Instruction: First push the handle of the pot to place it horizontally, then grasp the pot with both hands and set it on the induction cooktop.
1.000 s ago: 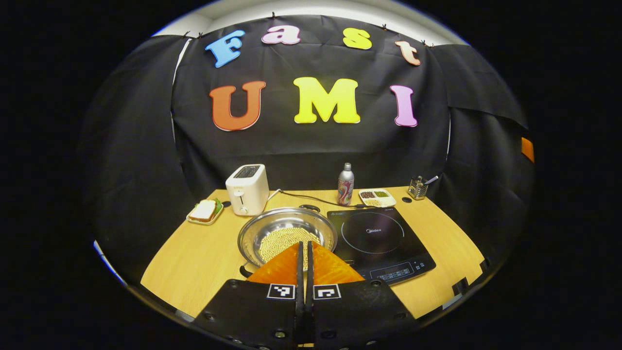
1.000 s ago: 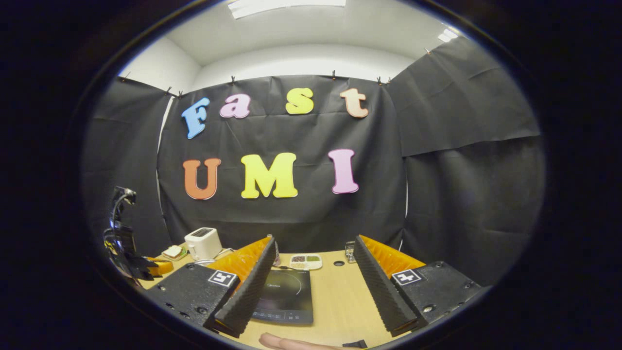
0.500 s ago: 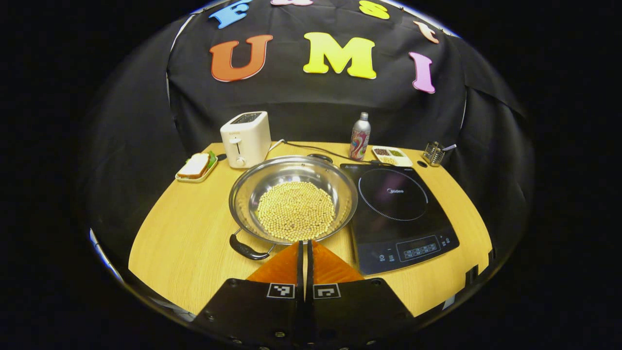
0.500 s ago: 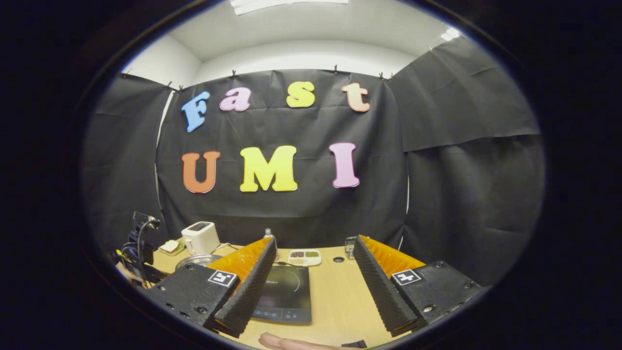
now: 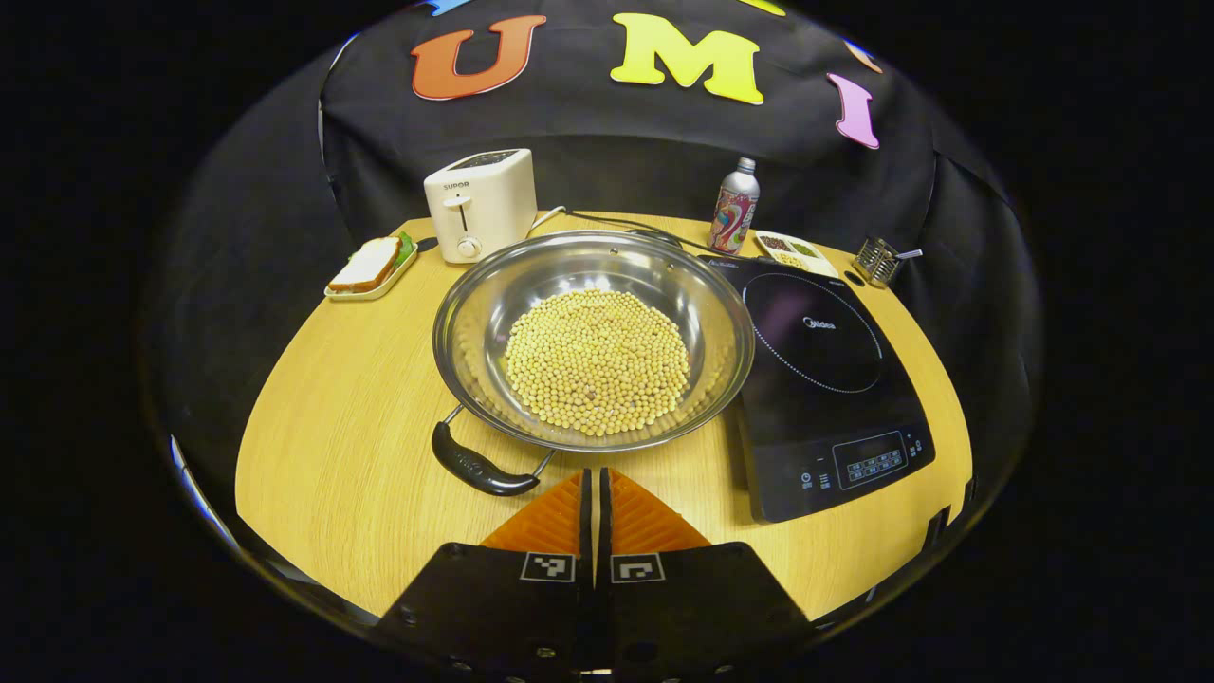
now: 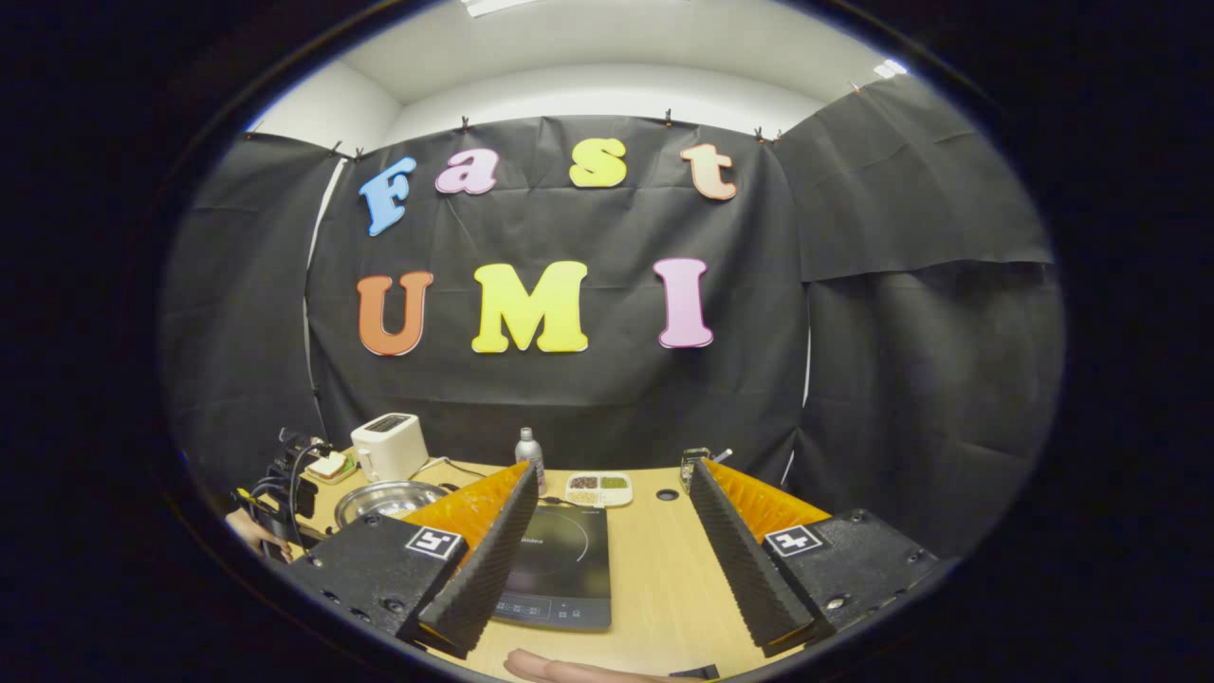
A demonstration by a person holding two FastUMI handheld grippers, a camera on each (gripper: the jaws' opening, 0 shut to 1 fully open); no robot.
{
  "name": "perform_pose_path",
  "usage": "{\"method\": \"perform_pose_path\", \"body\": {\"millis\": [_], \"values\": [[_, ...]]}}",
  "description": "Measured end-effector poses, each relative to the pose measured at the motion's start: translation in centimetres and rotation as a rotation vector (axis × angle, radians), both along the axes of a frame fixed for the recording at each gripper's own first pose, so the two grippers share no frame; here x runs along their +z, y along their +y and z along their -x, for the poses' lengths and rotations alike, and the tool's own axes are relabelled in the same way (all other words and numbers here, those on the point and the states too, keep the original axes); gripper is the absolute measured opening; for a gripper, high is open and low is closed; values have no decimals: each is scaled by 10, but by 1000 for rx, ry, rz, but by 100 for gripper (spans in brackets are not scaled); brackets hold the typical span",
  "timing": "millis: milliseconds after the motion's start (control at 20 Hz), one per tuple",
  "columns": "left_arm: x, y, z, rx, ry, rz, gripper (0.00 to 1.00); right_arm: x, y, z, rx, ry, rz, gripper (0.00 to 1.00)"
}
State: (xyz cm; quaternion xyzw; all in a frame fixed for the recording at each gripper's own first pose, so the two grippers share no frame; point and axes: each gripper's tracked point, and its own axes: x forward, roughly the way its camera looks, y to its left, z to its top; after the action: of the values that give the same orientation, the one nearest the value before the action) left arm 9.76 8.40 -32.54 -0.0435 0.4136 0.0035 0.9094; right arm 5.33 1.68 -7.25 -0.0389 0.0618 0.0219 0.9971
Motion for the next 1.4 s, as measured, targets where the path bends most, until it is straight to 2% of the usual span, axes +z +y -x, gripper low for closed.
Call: {"method": "perform_pose_path", "body": {"millis": [200,250,400,450,500,550,600,650,700,800,850,900,1000,1050,1100,1150,1250,1300,1350,1400], "values": [[-14,14,-3,21,34,-17,0,-6,4,-12,4,18,-5,100],[-15,18,-3,29,38,-22,0,-7,5,-15,4,20,-7,96],[-19,18,-2,32,42,-2,0,-12,10,-21,13,38,-19,96],[-19,20,-3,35,40,1,11,-13,15,-22,24,41,-21,97],[-19,23,-3,37,40,0,0,-11,19,-24,34,40,-18,97],[-19,26,-4,39,39,1,0,-11,20,-25,36,35,-10,96],[-20,28,-5,40,42,4,11,-9,21,-27,34,27,-1,97],[-19,31,-6,37,41,3,0,-7,21,-28,32,17,7,100],[-20,33,-8,38,41,5,0,-5,22,-29,32,9,12,96],[-21,40,-11,37,39,-7,0,-3,25,-30,35,0,13,97],[-21,45,-13,39,38,-17,10,-2,28,-29,40,-4,10,97],[-23,50,-13,45,37,-22,0,-1,32,-28,47,-11,5,97],[-23,59,-14,60,40,-26,0,0,38,-27,60,-21,4,97],[-24,64,-14,70,39,-28,10,0,39,-28,64,-25,8,96],[-26,69,-17,76,38,-29,11,1,42,-29,69,-32,14,97],[-27,74,-18,79,37,-27,0,0,43,-29,71,-38,21,97],[-28,83,-24,87,28,-26,0,-4,45,-30,75,-35,20,96],[-29,90,-27,93,29,-29,11,-7,47,-31,82,-29,10,100],[-29,95,-29,100,33,-41,10,-9,48,-32,88,-22,1,100],[-30,101,-32,105,33,-58,0,-11,48,-34,90,-17,-5,97]]}}
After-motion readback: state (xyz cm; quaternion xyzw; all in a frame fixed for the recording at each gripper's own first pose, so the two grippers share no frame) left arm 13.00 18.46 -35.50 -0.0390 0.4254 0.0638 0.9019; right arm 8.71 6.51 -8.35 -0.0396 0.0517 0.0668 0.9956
